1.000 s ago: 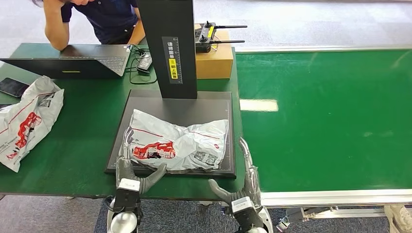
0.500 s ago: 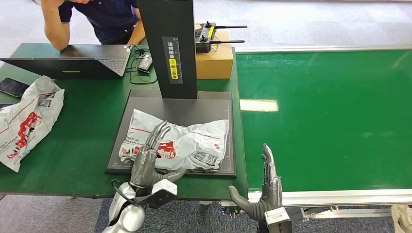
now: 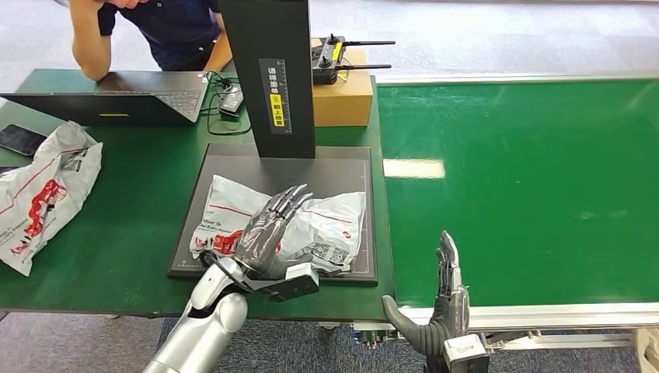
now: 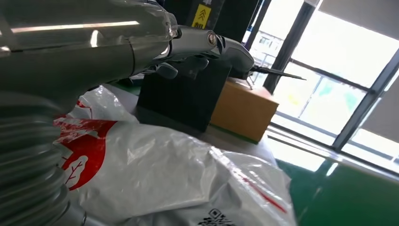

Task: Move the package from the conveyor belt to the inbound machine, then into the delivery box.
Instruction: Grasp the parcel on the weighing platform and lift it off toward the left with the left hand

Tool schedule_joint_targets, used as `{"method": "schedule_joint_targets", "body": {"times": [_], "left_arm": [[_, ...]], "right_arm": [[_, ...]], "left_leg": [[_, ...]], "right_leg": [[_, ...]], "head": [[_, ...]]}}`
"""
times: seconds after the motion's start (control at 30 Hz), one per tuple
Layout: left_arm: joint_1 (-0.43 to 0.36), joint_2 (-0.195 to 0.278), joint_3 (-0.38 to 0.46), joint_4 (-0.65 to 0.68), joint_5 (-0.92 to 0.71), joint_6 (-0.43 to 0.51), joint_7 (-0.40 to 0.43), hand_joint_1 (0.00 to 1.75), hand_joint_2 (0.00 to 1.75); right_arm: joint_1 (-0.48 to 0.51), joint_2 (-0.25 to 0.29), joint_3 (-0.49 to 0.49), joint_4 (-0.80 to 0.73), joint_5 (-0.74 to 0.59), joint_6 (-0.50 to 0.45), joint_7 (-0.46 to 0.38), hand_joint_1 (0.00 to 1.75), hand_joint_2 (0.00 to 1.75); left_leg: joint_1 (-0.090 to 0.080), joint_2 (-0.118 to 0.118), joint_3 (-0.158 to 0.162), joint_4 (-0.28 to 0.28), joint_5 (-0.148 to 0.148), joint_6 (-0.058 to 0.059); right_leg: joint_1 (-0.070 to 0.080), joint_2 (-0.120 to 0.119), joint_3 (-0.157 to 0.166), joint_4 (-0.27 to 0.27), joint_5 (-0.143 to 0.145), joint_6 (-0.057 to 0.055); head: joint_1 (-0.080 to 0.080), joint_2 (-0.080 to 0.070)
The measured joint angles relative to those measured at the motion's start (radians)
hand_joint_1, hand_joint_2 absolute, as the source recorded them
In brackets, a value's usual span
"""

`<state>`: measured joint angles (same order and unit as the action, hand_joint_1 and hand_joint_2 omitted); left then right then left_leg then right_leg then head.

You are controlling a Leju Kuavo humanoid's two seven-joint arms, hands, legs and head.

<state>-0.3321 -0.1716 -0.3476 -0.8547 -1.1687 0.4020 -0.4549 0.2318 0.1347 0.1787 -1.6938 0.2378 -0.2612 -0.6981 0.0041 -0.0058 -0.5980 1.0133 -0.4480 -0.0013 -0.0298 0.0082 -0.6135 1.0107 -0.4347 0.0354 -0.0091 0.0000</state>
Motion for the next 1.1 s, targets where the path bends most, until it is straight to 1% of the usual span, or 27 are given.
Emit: {"method": "schedule_joint_targets", "body": {"times": [0.03,0.07,0.17,0.2,0.3,0.43,0.57,0.67,0.77,0.83,0.9,1.0,1.1], "left_arm": [[-0.01,0.0,0.0,0.022,-0.017,0.004,0.015,0.0,1.75],[-0.018,0.001,0.0,0.043,-0.033,0.007,0.03,0.17,1.75],[-0.038,0.002,-0.002,0.1,-0.08,0.01,0.072,1.47,1.75],[-0.043,0.003,-0.002,0.117,-0.096,0.012,0.087,1.75,1.75],[-0.052,0.006,-0.003,0.156,-0.126,0.023,0.12,1.75,1.75],[-0.057,0.009,-0.001,0.183,-0.132,0.036,0.129,1.75,1.75],[-0.055,0.011,0.008,0.182,-0.131,0.056,0.11,1.75,1.75],[-0.036,0.012,0.023,0.155,-0.131,0.091,0.082,1.75,1.75],[0.005,0.012,0.038,0.081,-0.141,0.165,0.058,1.75,1.75],[0.043,0.009,0.046,-0.008,-0.158,0.233,0.049,1.75,1.75],[0.079,0.006,0.052,-0.112,-0.176,0.278,0.048,1.75,1.75],[0.125,0.001,0.053,-0.253,-0.188,0.296,0.04,1.75,1.75],[0.155,-0.004,0.054,-0.35,-0.195,0.299,0.028,1.75,1.75]], "right_arm": [[0.001,0.002,-0.004,0.0,0.0,0.0,0.0,0.0,1.75],[0.003,0.004,-0.007,0.0,0.0,0.001,0.0,0.0,1.75],[0.009,0.008,-0.014,-0.001,0.0,0.003,0.0,0.0,1.75],[0.011,0.009,-0.016,-0.002,0.0,0.005,0.0,0.0,1.75],[0.016,0.013,-0.019,-0.002,0.002,0.011,0.0,0.0,1.75],[0.016,0.019,-0.022,-0.001,0.014,0.017,0.0,0.0,1.75],[0.015,0.03,-0.029,0.002,0.024,0.031,0.0,0.0,1.75],[0.015,0.043,-0.04,0.004,0.038,0.047,0.0,0.0,1.75],[0.014,0.058,-0.051,0.004,0.054,0.064,0.0,0.0,1.75],[0.013,0.07,-0.061,0.006,0.065,0.077,0.0,0.0,1.75],[0.011,0.082,-0.071,0.009,0.075,0.088,0.0,0.0,1.75],[0.006,0.095,-0.083,0.014,0.085,0.101,0.0,0.0,1.75],[0.0,0.103,-0.09,0.021,0.088,0.104,0.0,0.0,1.75]], "left_leg": [[0.0,0.0,0.0,0.0,0.0,0.0],[0.0,0.0,0.0,0.0,0.0,0.0],[0.0,0.0,0.0,0.0,0.0,0.0],[0.0,0.0,0.0,0.0,0.0,0.0],[0.0,0.0,0.0,0.0,0.0,0.0],[0.0,0.0,0.0,0.0,0.0,0.0],[0.0,0.0,0.0,0.0,0.0,0.0],[0.0,0.0,0.001,0.0,0.0,0.0],[0.0,0.0,0.0,0.0,0.0,0.0],[0.0,0.0,0.0,0.0,0.0,0.0],[0.0,0.0,0.0,0.0,0.0,0.0],[0.0,0.0,0.0,0.0,-0.001,0.0],[0.0,0.0,0.0,0.0,-0.001,0.0]], "right_leg": [[0.0,0.0,0.0,0.0,0.0,0.0],[0.0,0.0,0.0,0.0,0.0,0.0],[0.0,0.0,0.0,0.0,0.0,0.0],[0.0,0.0,0.0,0.0,0.0,0.0],[0.0,0.0,0.0,0.0,0.0,0.0],[0.0,0.0,0.0,0.0,0.0,0.0],[0.0,0.0,0.001,0.0,0.0,0.0],[0.0,0.0,0.001,0.001,0.0,0.0],[0.0,0.0,0.0,0.001,0.0,0.0],[0.0,0.0,0.0,0.001,0.0,0.0],[0.0,0.0,0.0,0.001,-0.001,0.0],[0.0,0.0,0.0,0.001,-0.001,0.0],[0.0,0.0,0.0,0.001,-0.001,0.0]], "head": [[0.0,0.0],[0.0,0.0],[0.0,0.0],[0.0,0.0],[0.0,0.0],[0.0,0.0],[0.0,0.0],[0.0,0.0],[0.0,0.0],[0.0,0.0],[0.0,0.0],[0.0,0.0],[0.0,0.0]]}}
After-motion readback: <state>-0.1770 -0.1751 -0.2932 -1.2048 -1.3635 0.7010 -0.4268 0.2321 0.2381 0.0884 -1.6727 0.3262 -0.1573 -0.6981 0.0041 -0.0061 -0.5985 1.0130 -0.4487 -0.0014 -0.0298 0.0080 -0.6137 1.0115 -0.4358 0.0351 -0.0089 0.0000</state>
